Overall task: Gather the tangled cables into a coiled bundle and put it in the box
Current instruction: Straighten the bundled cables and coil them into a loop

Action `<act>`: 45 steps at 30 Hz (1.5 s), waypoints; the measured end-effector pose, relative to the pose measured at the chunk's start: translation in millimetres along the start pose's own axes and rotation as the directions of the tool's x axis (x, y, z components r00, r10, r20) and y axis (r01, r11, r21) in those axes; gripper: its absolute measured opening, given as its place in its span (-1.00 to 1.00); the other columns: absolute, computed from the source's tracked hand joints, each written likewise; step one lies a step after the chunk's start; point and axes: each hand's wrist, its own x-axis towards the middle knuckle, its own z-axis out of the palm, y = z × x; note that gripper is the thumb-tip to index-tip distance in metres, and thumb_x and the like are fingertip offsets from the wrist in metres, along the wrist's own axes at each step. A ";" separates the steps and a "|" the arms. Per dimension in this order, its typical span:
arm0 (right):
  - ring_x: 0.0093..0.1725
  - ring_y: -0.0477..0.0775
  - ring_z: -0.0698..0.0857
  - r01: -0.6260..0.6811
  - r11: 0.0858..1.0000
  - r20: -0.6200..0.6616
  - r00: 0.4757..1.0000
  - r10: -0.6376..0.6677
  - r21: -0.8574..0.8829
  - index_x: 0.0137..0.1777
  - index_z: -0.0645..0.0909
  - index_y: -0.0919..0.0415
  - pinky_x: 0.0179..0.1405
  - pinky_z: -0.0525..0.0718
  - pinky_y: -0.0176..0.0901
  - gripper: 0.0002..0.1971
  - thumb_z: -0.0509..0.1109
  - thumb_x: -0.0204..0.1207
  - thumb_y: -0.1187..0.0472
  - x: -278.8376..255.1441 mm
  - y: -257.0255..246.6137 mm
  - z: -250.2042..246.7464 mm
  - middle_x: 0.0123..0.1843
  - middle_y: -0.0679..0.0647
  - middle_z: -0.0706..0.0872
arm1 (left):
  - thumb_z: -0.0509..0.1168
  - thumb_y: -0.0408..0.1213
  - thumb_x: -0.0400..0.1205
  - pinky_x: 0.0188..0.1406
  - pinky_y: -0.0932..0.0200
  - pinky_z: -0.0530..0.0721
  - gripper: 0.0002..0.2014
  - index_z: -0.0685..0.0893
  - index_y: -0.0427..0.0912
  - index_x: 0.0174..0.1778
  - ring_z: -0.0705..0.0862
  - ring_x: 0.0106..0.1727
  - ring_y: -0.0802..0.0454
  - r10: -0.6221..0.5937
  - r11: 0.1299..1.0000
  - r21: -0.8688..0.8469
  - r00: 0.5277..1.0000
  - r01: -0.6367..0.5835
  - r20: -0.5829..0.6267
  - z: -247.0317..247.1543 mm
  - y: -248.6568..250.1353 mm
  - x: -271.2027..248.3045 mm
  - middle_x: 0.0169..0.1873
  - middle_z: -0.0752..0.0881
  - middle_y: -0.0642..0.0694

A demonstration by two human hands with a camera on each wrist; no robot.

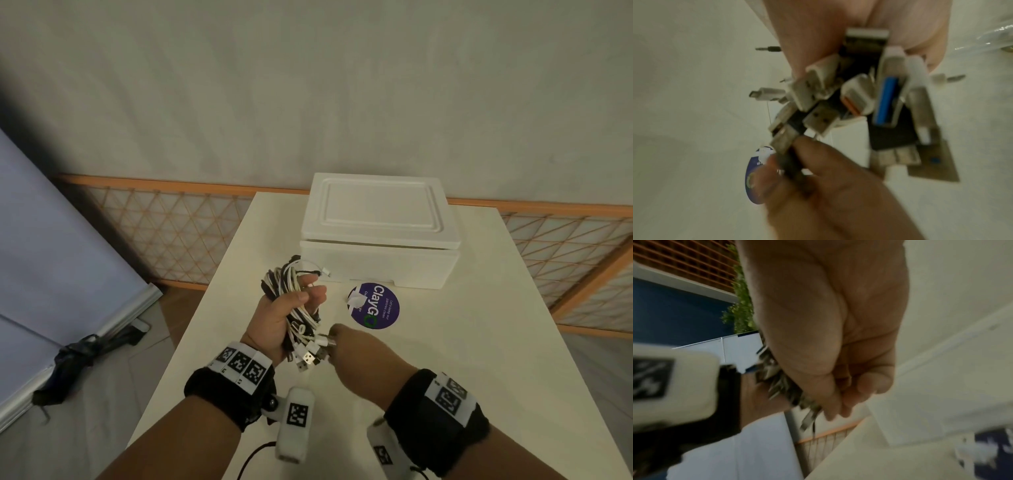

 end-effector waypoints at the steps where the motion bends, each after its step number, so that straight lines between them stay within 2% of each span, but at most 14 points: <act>1: -0.03 0.22 0.67 0.040 0.999 -0.065 0.997 -0.040 -0.006 0.21 0.59 0.27 -0.01 0.66 0.06 -0.75 0.13 0.66 0.28 -0.4 2.2 -7.2 0.09 0.16 0.59 | 0.31 -0.43 0.35 -0.11 0.17 0.75 -0.63 0.72 -0.26 0.09 0.80 -0.08 -0.07 -0.002 0.999 0.032 1.000 0.002 -0.006 -1.9 1.3 -0.4 -0.17 0.81 -0.24; 7: 0.07 0.05 0.66 0.182 0.957 -0.264 0.957 -0.120 0.226 0.20 0.70 0.17 0.11 0.55 -0.12 -0.77 0.30 0.62 0.18 -1.8 6.6 -40.1 0.06 0.10 0.75 | 0.30 -0.46 0.36 -0.11 0.10 0.76 -0.52 0.63 -0.19 0.23 0.80 -0.03 -0.08 -0.005 0.999 0.039 0.999 0.004 0.033 -1.7 -2.0 -4.2 -0.09 0.81 -0.24; 13: -0.01 0.08 0.67 0.117 0.974 -0.197 0.977 -0.078 0.193 0.09 0.69 0.21 0.06 0.61 -0.02 -0.79 0.25 0.64 0.17 -2.3 5.1 -44.2 0.01 0.10 0.74 | 0.35 -0.37 0.36 -0.04 0.02 0.72 -0.47 0.62 -0.11 0.31 0.80 -0.02 -0.03 -0.014 0.996 -0.094 0.999 0.011 -0.032 -3.6 -6.1 -3.2 -0.04 0.81 -0.23; 18: -0.08 0.11 0.67 0.276 0.933 -0.347 0.919 -0.186 0.231 0.03 0.74 0.26 -0.03 0.64 -0.06 -0.81 0.32 0.57 0.24 -5.8 -1.8 -41.6 -0.11 0.17 0.75 | 0.39 -0.30 0.36 -0.15 0.02 0.71 -0.49 0.63 -0.08 0.28 0.79 -0.18 -0.02 -0.002 0.992 -0.124 1.000 -0.002 -0.032 -3.0 -0.5 -1.1 -0.26 0.80 -0.18; 22: -0.18 -0.09 0.71 0.248 0.799 -0.447 0.894 0.029 0.547 -0.06 0.75 0.12 -0.14 0.64 -0.25 -0.91 0.51 0.45 0.25 -5.7 -9.6 -47.0 -0.20 -0.01 0.79 | 0.49 -0.20 0.36 -0.29 0.05 0.73 -0.49 0.63 -0.11 0.26 0.72 -0.24 -0.08 0.052 0.999 0.011 0.999 -0.052 0.003 -0.4 2.9 -4.3 -0.35 0.74 -0.15; 26: -0.36 -0.05 0.66 0.134 0.725 -0.370 0.912 0.176 0.675 -0.28 0.63 0.05 -0.31 0.60 -0.22 -0.84 0.58 0.39 0.23 -5.0 -12.5 -51.7 -0.36 -0.01 0.74 | 0.73 0.08 -0.03 -0.33 0.11 0.72 -0.07 0.59 -0.14 0.24 0.73 -0.31 -0.04 0.083 0.996 0.027 0.989 -0.087 0.124 0.3 0.3 -5.5 -0.34 0.73 -0.17; 30: -0.45 -0.12 0.63 0.096 0.553 -0.317 0.893 0.320 0.828 -0.33 0.69 0.18 -0.35 0.64 -0.20 -0.87 0.57 0.35 0.35 -3.7 -11.3 -61.0 -0.46 0.01 0.74 | 0.76 -0.12 -0.03 -0.20 0.08 0.68 -0.40 0.79 0.07 -0.05 0.72 -0.22 -0.02 0.074 0.977 0.169 0.948 -0.132 0.311 -2.0 1.7 -5.7 -0.25 0.74 -0.16; 33: -0.42 0.08 0.70 0.105 0.469 -0.295 0.888 0.353 0.877 -0.35 0.71 0.23 -0.26 0.73 0.00 -0.88 0.58 0.36 0.30 -3.2 -17.5 -68.4 -0.40 0.17 0.77 | 0.54 -0.59 0.17 -0.13 0.15 0.71 -0.32 0.68 -0.02 0.20 0.77 -0.07 0.00 0.059 0.950 0.277 0.954 -0.144 0.293 1.8 -1.7 -10.3 -0.10 0.80 -0.13; 36: -0.30 0.13 0.74 0.076 0.485 -0.217 0.946 0.242 0.872 -0.27 0.77 0.18 -0.03 0.75 0.17 -0.92 0.51 0.45 0.28 -8.5 -12.5 -76.5 -0.32 0.16 0.80 | 0.43 -0.64 0.24 -0.13 0.13 0.70 -0.37 0.61 -0.17 0.24 0.76 -0.04 -0.01 0.073 0.932 0.327 0.965 -0.155 0.251 -0.1 -0.4 -11.3 -0.09 0.79 -0.15; 38: -0.17 -0.04 0.76 0.111 0.693 -0.309 0.936 0.167 0.712 -0.09 0.81 0.12 0.09 0.72 0.06 -0.92 0.50 0.47 0.19 -11.0 -1.2 -86.9 -0.17 0.03 0.83 | 0.52 -0.52 0.18 -0.20 0.07 0.65 -0.51 0.73 -0.13 0.02 0.72 -0.21 -0.04 0.067 0.907 0.392 0.973 -0.152 0.222 -4.4 2.3 -9.4 -0.25 0.76 -0.15; 40: 0.16 -0.13 0.69 0.231 0.895 -0.533 0.846 0.009 0.381 0.21 0.72 0.02 0.30 0.58 -0.18 -0.64 0.51 0.43 -0.04 -5.8 7.4 -102.5 0.15 -0.07 0.78 | 0.53 -0.44 0.13 -0.29 0.07 0.60 -0.70 0.75 -0.11 -0.24 0.63 -0.38 -0.07 0.022 0.888 0.440 0.966 -0.137 0.257 -6.9 3.5 -7.9 -0.44 0.68 -0.12; 41: 0.34 -0.15 0.57 0.303 0.922 -0.566 0.815 -0.120 0.240 0.37 0.61 -0.02 0.43 0.40 -0.32 -0.43 0.51 0.35 -0.16 -0.3 10.7 -107.9 0.34 -0.07 0.67 | 0.51 -0.47 0.15 -0.29 0.08 0.59 -0.73 0.72 -0.15 -0.29 0.60 -0.42 -0.07 -0.016 0.885 0.448 0.953 -0.127 0.301 -7.4 2.4 -7.7 -0.47 0.66 -0.12; 43: 0.54 -0.20 0.29 0.394 0.889 -0.438 0.859 -0.266 0.232 0.53 0.40 -0.08 0.50 0.08 -0.49 -0.13 0.56 0.19 -0.28 14.2 15.2 -108.8 0.55 -0.06 0.44 | 0.47 -0.56 0.17 -0.20 0.03 0.55 -0.73 0.68 -0.19 -0.30 0.60 -0.44 -0.02 -0.094 0.887 0.448 0.910 -0.107 0.403 -3.6 0.2 -8.6 -0.50 0.65 -0.10; 45: 0.58 -0.16 0.28 0.365 0.745 -0.259 0.930 -0.262 0.558 0.50 0.43 -0.09 0.55 0.13 -0.35 -0.07 0.55 0.08 -0.36 24.2 16.5 -100.4 0.56 0.00 0.44 | 0.46 -0.54 0.16 -0.15 -0.01 0.53 -0.72 0.69 -0.15 -0.29 0.60 -0.46 0.02 -0.147 0.906 0.416 0.857 -0.084 0.493 2.6 -0.4 -9.7 -0.52 0.66 -0.08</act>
